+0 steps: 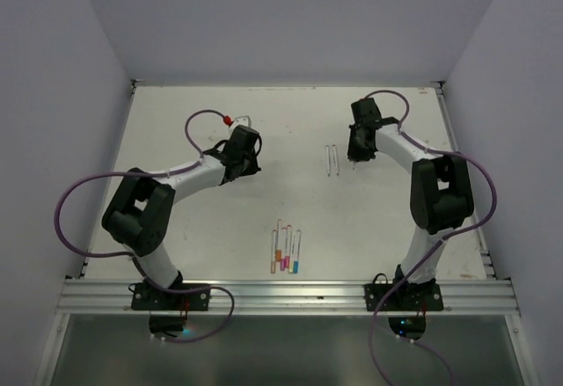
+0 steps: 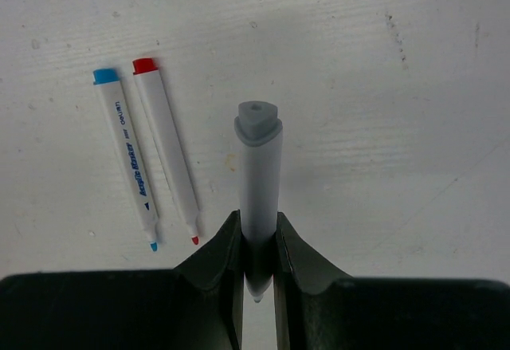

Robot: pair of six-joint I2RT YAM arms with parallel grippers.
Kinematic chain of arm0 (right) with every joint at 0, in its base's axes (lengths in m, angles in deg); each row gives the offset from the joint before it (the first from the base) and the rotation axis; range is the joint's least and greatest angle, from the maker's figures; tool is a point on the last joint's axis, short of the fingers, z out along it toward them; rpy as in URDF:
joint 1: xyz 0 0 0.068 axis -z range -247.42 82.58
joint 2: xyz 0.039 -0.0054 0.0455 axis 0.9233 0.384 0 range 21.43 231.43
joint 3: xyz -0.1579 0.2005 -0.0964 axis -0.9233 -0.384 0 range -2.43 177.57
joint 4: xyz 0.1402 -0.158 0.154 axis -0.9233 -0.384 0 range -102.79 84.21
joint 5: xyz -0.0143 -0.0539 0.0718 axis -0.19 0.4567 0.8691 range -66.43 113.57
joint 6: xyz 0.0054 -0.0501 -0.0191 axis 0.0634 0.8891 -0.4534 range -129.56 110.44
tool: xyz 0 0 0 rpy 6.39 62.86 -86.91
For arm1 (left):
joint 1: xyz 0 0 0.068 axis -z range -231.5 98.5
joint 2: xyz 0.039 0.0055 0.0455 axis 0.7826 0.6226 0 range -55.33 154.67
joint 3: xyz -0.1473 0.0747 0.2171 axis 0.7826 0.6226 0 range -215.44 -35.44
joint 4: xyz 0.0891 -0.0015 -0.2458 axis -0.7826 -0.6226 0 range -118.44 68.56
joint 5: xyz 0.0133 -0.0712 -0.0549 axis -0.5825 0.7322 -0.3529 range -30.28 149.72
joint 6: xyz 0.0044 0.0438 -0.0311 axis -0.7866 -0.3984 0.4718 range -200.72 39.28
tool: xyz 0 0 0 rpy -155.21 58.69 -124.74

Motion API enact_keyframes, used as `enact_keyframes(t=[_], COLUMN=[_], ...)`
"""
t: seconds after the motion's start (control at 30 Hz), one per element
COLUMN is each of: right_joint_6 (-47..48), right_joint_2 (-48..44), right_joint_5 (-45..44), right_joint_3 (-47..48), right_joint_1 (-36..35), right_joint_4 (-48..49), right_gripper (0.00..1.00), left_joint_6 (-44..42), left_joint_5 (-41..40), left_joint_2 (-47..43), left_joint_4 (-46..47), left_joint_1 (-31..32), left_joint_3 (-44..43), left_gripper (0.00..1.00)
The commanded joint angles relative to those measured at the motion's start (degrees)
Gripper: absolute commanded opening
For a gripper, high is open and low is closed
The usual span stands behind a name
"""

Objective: Open the pen caps

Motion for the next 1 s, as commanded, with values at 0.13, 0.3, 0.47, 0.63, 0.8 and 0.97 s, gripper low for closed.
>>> enact_keyframes(t=[0.13,0.3,0.47,0.63,0.8,0.97], right_joint_6=[2.5,2.9,3.1,3.2,3.6,3.9], right_joint_2=[4.2,4.9,5.0,5.6,6.8,7.8], right_joint_5=[1.5,1.8,2.7,2.7,4.7,6.0], right_joint_3=[3.1,3.3,3.2,3.1,3.4,3.7], right_joint_1=[0.3,0.5,0.7,1.0,1.1,1.1], right_joint_4=[-0.4,0.0,0.6,0.6,1.0,1.0], right_gripper=[0.0,0.0,0.0,0.0,0.0,0.0], left_joint_6=[-2.1,-2.5,-2.8,-2.8,-2.8,-2.8], left_joint_5=[-5.2,-6.7,-7.4,-8.3,-8.3,-9.4], left_joint_2=[4.2,6.3,8.7,11.4,11.3,10.3], left_joint_4=[-1.5,-2.6,-2.5,-4.9,-4.5,-4.6], left_joint_1=[-3.5,-4.9,-6.0,-6.7,-7.2,-7.3], left_joint_3=[-3.8,-4.9,-6.2,-8.7,-8.2,-7.4], left_gripper=[0.0,0.0,0.0,0.0,0.04,0.2])
